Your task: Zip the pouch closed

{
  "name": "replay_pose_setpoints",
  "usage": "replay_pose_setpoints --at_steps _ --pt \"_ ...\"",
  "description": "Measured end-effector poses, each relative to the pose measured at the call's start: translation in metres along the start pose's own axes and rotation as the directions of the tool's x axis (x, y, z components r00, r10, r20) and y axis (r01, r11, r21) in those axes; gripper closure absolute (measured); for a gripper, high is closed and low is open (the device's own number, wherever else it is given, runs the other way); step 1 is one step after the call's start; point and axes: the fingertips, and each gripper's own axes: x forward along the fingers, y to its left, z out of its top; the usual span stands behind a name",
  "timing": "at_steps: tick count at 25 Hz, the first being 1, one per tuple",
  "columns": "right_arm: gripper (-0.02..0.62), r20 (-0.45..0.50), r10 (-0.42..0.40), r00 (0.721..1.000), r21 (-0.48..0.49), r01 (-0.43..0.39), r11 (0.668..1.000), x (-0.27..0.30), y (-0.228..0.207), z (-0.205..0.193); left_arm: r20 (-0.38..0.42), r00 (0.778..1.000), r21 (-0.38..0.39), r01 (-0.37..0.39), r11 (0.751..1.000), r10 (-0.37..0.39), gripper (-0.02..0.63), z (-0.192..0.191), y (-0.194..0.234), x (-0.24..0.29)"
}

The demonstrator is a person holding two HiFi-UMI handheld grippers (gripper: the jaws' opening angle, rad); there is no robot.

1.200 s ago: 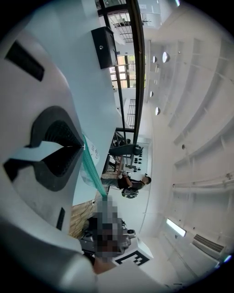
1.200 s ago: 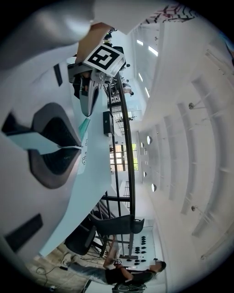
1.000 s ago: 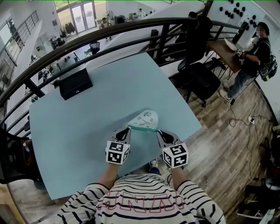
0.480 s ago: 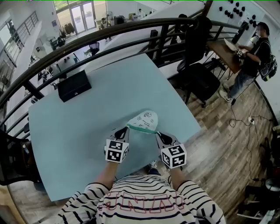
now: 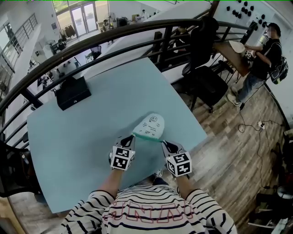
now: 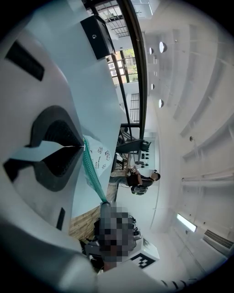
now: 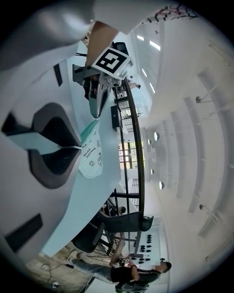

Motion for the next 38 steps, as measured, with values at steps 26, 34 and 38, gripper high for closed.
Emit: replay_pose_setpoints --at_steps 26,34,38 --pt "0.557 -0.137 0.066 0.988 0.027 -0.063 0.998 0.023 -0.009 -0.057 -0.197 0.980 0.053 0.010 0.999 0.001 0.580 -0.050 -0.012 0.034" --pt "0.557 -0.122 0.054 0.991 0.065 -0.046 0.997 0.019 -0.002 -0.059 -0.169 0.986 0.035 0.010 0.999 -0.004 0.577 -0.049 -0.012 0.020" --pt "0.502 -0.099 0.031 0.995 0.088 -0.023 0.996 0.016 -0.001 -0.055 -0.138 0.990 0.015 0.006 1.000 -0.004 0.514 -0.042 -0.012 0.010"
